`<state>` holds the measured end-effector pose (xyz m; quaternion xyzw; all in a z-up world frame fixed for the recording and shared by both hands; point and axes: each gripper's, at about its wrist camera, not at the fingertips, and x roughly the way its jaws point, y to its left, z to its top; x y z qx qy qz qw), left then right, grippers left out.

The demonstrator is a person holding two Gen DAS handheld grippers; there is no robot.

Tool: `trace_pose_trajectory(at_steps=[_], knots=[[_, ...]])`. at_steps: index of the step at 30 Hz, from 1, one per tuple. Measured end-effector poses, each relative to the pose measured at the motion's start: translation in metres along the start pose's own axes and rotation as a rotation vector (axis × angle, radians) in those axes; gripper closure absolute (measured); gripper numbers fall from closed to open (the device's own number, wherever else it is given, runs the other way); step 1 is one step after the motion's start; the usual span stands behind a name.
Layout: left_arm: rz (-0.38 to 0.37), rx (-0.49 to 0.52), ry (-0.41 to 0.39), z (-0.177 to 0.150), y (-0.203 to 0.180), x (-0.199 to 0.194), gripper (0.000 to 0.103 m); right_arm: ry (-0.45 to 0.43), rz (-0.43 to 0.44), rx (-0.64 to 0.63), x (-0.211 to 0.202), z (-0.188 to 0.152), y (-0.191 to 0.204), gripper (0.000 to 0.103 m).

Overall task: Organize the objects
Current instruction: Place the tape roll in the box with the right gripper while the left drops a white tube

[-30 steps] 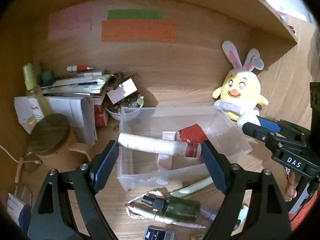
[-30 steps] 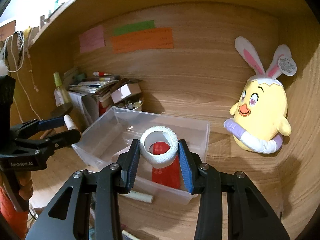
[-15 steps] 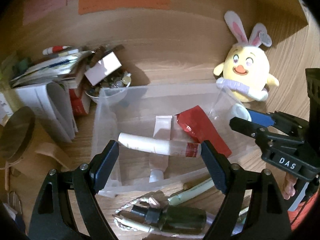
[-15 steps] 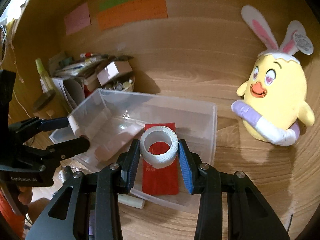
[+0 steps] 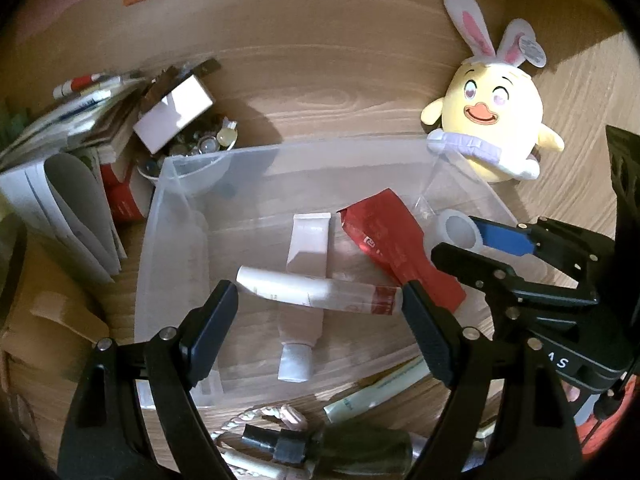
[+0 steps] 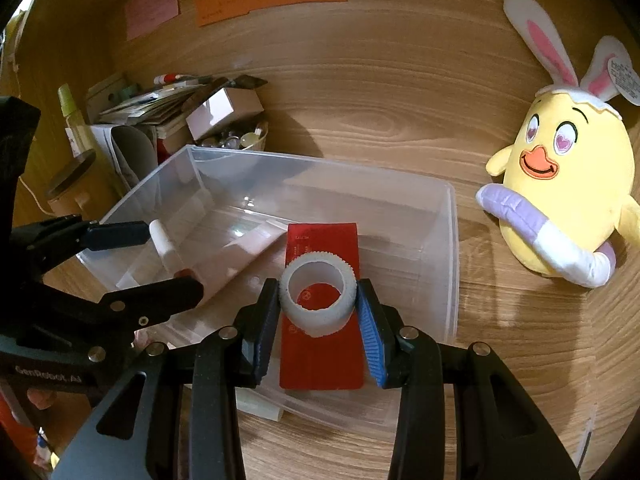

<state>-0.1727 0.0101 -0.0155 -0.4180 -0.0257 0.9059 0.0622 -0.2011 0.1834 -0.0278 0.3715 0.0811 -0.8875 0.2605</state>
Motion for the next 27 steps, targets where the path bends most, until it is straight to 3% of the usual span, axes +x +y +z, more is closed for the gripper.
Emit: trace_pose_trajectory(at_steps=[4,6,9,18,27], knots=[[-0.004,-0.012,0.011,0.000,0.002,0.001,0.019,0.014,0.001,0.011,0.001,0.001,-0.001,0.066],[-0.007,-0.013,0.012,-0.001,0.001,0.001,0.019,0.018,0.008,0.021,0.000,0.001,-0.002,0.055],[-0.011,-0.016,0.016,-0.001,0.001,-0.001,0.018,0.004,0.002,0.022,-0.005,0.002,-0.001,0.048],[-0.015,-0.037,-0.016,-0.001,0.000,-0.022,0.012,-0.051,-0.015,0.006,-0.032,0.003,0.004,0.045],[0.030,-0.044,-0.081,-0.014,0.004,-0.060,0.007,-0.107,-0.007,-0.016,-0.072,-0.015,0.013,0.043]])
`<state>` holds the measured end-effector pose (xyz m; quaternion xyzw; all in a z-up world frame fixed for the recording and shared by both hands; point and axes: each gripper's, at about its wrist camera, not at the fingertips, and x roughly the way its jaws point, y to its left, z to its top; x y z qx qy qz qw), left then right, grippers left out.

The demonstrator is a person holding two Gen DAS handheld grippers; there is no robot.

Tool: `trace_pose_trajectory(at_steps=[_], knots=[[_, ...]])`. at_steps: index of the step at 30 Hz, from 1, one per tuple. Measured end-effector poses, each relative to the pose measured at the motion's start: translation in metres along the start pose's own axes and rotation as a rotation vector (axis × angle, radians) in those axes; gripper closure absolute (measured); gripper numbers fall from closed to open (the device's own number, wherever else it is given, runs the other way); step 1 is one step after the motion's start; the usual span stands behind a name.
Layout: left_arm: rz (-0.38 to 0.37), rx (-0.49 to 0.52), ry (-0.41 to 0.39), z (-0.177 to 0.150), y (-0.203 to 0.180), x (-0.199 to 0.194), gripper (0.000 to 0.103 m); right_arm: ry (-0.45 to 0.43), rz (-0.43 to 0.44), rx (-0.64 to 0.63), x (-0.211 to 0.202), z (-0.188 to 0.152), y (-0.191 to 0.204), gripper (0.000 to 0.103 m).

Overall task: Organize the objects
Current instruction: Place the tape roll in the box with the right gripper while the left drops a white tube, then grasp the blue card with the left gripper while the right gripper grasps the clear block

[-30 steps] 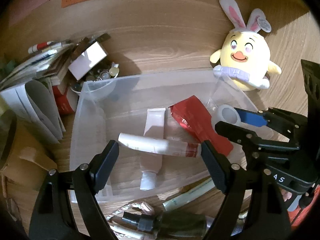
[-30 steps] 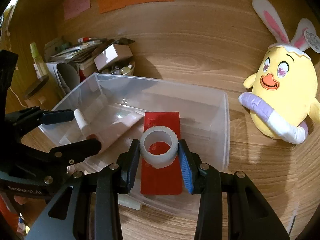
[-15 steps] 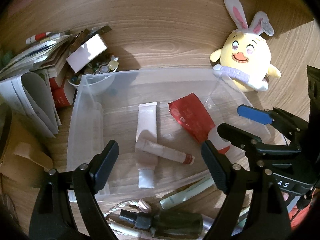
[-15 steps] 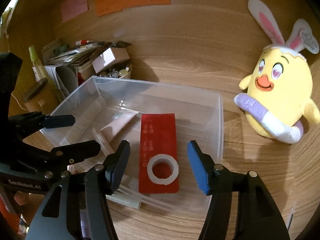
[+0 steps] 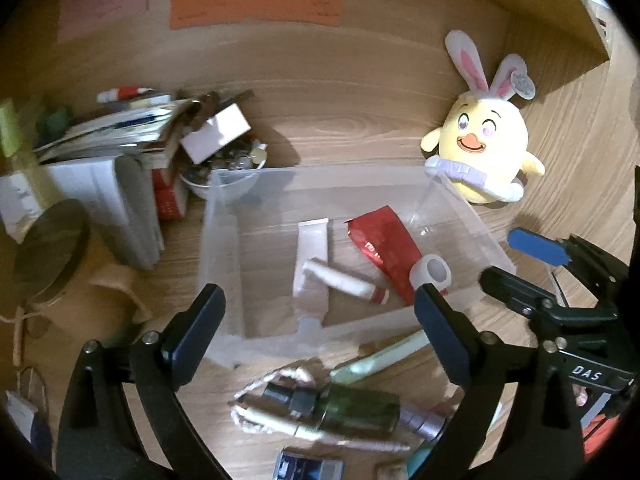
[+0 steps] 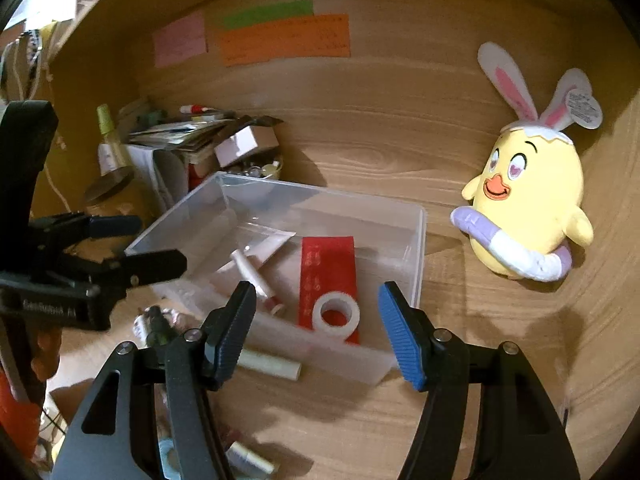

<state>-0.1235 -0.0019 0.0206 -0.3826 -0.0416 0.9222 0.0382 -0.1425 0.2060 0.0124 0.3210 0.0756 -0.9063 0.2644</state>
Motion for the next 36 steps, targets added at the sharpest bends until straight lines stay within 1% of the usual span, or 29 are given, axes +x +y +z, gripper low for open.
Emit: trace_pose_trajectory(at_steps=[4,8,11,14,17,22,26,36], knots=[[0.021,-0.007,-0.001,-0.014,0.007,-0.013,0.006,-0.001,0.018,-0.004,-0.010,-0.013,0.007,0.043],[0.031,-0.022,0.016,-0.030,0.015,-0.022,0.006,0.008,0.028,-0.016,-0.017,-0.029,0.015,0.043],[0.041,-0.029,0.029,-0.042,0.020,-0.026,0.006,0.028,0.039,-0.013,-0.018,-0.042,0.019,0.043],[0.078,-0.023,0.037,-0.056,0.023,-0.030,0.006,0.058,0.057,0.006,-0.016,-0.052,0.019,0.043],[0.095,-0.015,0.053,-0.070,0.025,-0.030,0.006,0.081,0.067,0.037,-0.012,-0.062,0.019,0.043],[0.091,-0.021,0.103,-0.092,0.027,-0.026,0.006,0.116,0.078,0.083,-0.009,-0.077,0.017,0.043],[0.078,-0.040,0.137,-0.108,0.030,-0.024,0.006,0.152,0.060,0.083,-0.006,-0.090,0.018,0.043],[0.068,-0.032,0.177,-0.131,0.024,-0.022,0.006,0.173,0.055,0.104,-0.003,-0.097,0.016,0.043]])
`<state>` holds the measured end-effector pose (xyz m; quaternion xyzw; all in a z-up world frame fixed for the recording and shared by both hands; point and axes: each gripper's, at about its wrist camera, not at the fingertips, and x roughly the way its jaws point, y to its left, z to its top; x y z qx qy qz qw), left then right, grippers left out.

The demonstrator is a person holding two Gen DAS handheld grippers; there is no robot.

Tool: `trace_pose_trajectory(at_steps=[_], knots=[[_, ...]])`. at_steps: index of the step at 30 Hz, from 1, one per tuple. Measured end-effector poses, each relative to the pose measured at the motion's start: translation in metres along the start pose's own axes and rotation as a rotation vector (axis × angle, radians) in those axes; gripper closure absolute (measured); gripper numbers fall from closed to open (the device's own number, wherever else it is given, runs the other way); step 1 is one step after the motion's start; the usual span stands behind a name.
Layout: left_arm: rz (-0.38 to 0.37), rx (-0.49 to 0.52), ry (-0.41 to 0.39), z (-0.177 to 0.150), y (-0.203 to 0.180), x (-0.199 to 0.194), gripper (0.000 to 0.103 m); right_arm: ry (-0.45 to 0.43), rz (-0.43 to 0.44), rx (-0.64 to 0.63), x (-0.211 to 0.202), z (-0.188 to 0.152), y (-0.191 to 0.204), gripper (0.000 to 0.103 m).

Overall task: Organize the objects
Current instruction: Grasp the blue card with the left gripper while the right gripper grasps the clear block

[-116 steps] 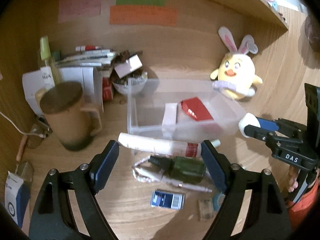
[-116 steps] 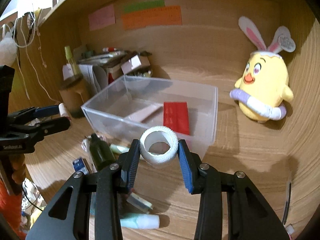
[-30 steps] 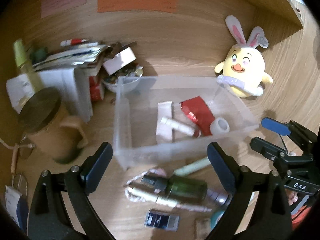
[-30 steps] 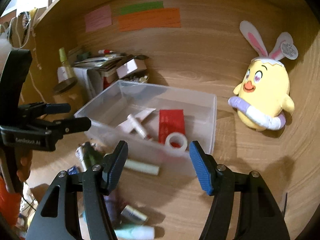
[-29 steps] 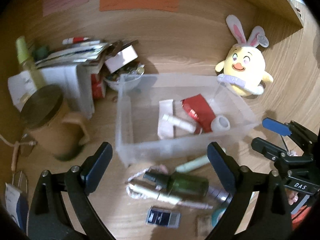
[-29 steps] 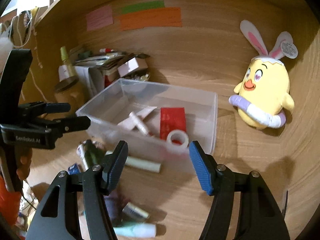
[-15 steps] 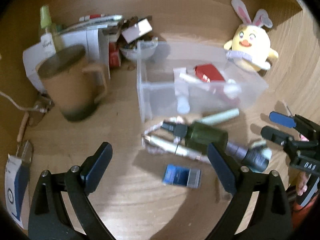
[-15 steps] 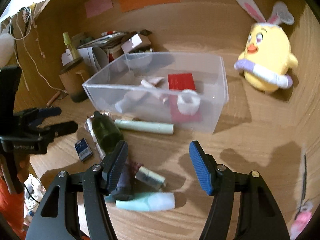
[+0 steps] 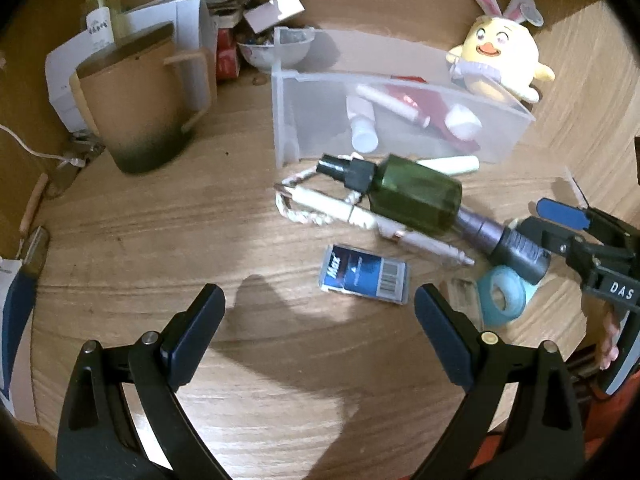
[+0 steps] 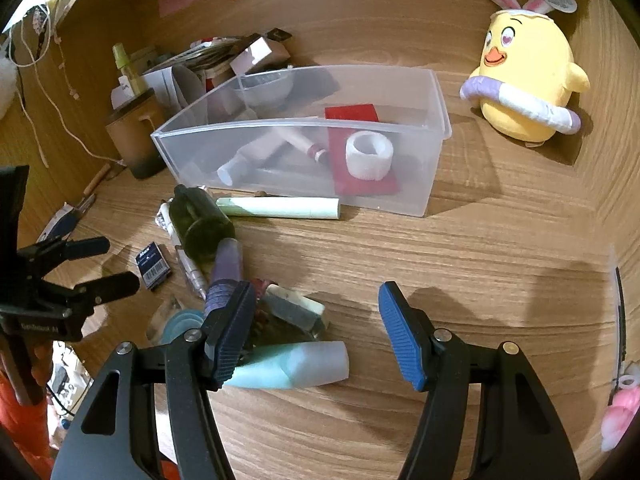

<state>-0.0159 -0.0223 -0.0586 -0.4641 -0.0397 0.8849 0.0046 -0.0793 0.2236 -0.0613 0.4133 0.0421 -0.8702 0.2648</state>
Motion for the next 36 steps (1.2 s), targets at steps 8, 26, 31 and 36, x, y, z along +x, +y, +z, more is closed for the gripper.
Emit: trace_pose_trajectory(at_steps=[8,26,31,36], knots=[[0.007,0.021,0.012,-0.002,-0.006,0.008,0.006,-0.010,-0.002,0.005,-0.002,-0.002,-0.004,0.053],[0.028,0.075,-0.066,0.003,-0.016,0.009,0.050,0.002,0.011,0.008,-0.003,-0.005,0.001,0.054],[0.035,0.069,-0.072,0.002,-0.016,0.008,0.056,0.006,0.010,0.043,0.004,-0.005,-0.004,0.060],[0.035,0.039,-0.090,0.005,-0.010,0.003,0.056,-0.002,0.018,0.057,0.005,-0.003,-0.006,0.068]])
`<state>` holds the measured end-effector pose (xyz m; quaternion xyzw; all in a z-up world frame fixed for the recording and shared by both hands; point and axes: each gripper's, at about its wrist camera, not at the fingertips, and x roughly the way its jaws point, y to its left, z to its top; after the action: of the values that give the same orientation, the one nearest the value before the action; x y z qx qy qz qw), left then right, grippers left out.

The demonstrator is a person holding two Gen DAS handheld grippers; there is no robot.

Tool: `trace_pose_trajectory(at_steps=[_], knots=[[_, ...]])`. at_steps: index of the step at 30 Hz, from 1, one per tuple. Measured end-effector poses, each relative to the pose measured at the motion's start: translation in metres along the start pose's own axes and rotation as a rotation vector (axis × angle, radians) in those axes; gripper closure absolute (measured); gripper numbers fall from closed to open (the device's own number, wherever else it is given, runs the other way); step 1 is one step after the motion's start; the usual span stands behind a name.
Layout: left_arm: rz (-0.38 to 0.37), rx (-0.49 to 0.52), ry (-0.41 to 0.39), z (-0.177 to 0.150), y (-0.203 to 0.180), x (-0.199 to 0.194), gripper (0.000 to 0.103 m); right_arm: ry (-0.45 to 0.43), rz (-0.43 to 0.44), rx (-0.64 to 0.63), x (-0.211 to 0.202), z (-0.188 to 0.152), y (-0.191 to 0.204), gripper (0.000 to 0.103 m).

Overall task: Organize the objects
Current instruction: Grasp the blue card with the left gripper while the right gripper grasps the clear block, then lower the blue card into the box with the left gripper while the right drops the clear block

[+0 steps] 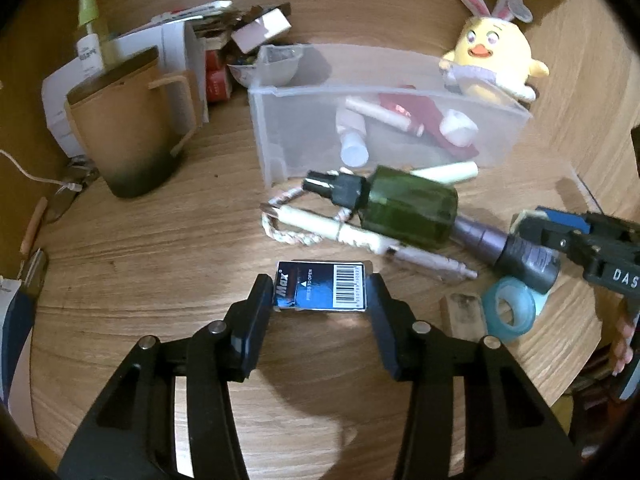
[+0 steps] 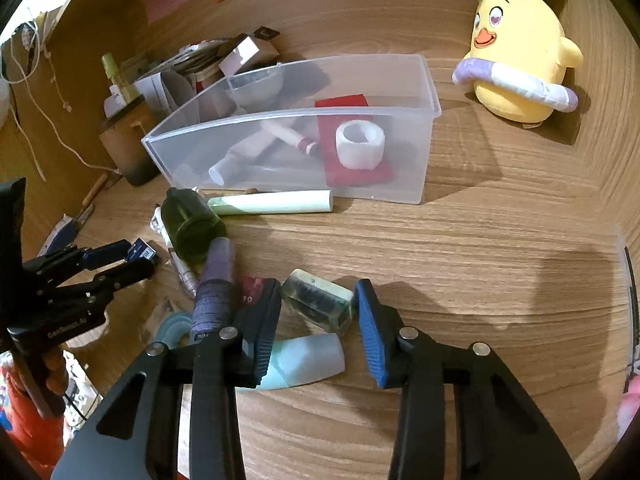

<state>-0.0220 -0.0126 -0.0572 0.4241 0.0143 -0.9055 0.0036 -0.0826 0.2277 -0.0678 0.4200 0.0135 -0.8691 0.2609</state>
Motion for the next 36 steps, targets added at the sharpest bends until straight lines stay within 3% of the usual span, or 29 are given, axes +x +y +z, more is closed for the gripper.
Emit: trace_pose_trajectory(at_steps=[15,24,30,36], knots=[[-0.010,-0.058,-0.181,0.044,0.009,-0.040,0.056,-0.139,-0.011,-0.004,-0.031,0.032,0.004,0.068],[0.018,-0.035,-0.265,0.074,0.005,-0.053,0.056,-0.212,-0.017,-0.008,-0.043,0.057,0.003,0.068],[0.036,-0.037,-0.265,0.090,0.011,-0.045,0.056,-0.246,-0.025,-0.023,-0.046,0.074,0.003,0.068],[0.006,-0.050,-0.251,0.107,0.014,-0.034,0.056,-0.257,-0.027,-0.030,-0.038,0.094,0.002,0.068]])
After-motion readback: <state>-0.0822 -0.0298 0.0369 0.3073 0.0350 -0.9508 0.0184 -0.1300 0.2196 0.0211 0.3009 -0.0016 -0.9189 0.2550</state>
